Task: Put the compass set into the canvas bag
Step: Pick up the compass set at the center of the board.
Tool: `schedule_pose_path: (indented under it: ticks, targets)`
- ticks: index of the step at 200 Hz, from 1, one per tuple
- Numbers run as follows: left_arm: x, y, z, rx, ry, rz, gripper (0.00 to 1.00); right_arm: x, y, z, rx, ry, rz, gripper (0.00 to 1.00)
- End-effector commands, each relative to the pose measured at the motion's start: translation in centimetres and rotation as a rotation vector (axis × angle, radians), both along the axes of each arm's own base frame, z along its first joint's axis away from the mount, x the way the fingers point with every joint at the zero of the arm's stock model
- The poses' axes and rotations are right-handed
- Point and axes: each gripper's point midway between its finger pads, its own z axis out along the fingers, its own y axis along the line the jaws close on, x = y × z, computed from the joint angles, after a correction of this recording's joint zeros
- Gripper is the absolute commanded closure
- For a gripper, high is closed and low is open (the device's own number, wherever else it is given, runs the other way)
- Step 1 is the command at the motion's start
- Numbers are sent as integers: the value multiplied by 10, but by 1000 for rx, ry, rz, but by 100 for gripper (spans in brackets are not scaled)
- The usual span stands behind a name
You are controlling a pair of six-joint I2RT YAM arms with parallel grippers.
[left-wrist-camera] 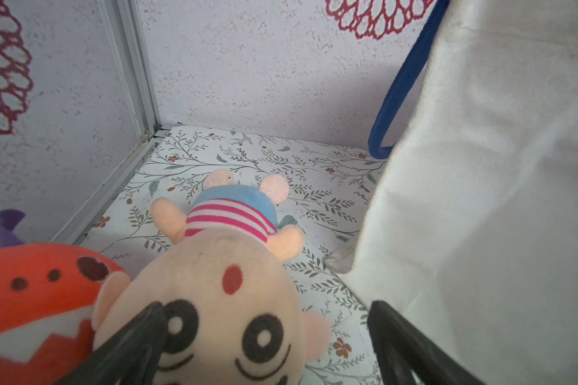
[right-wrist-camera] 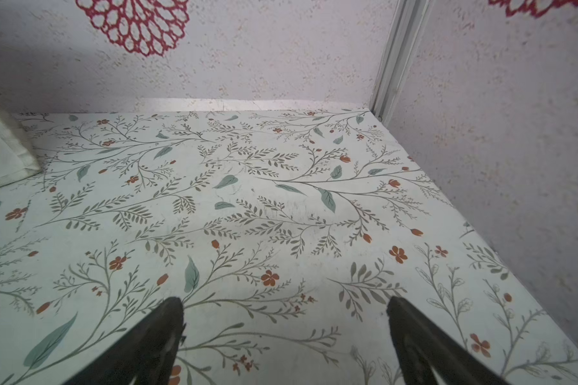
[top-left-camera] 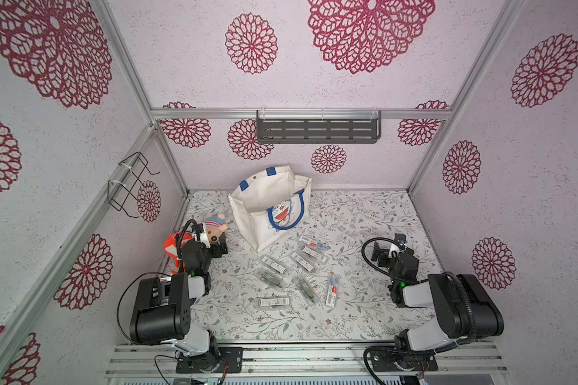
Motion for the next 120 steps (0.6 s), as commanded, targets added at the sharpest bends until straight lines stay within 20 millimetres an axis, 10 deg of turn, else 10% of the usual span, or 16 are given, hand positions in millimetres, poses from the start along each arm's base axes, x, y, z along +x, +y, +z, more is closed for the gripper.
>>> schedule_pose_path:
  ticks: [1,120]
  targets:
    - [2,6,4,15,-14,17,2,7,1,16,-12,-59,8,1]
    - [2,5,5,21,-17,22,2,7,1,17,-9,-60,8,1]
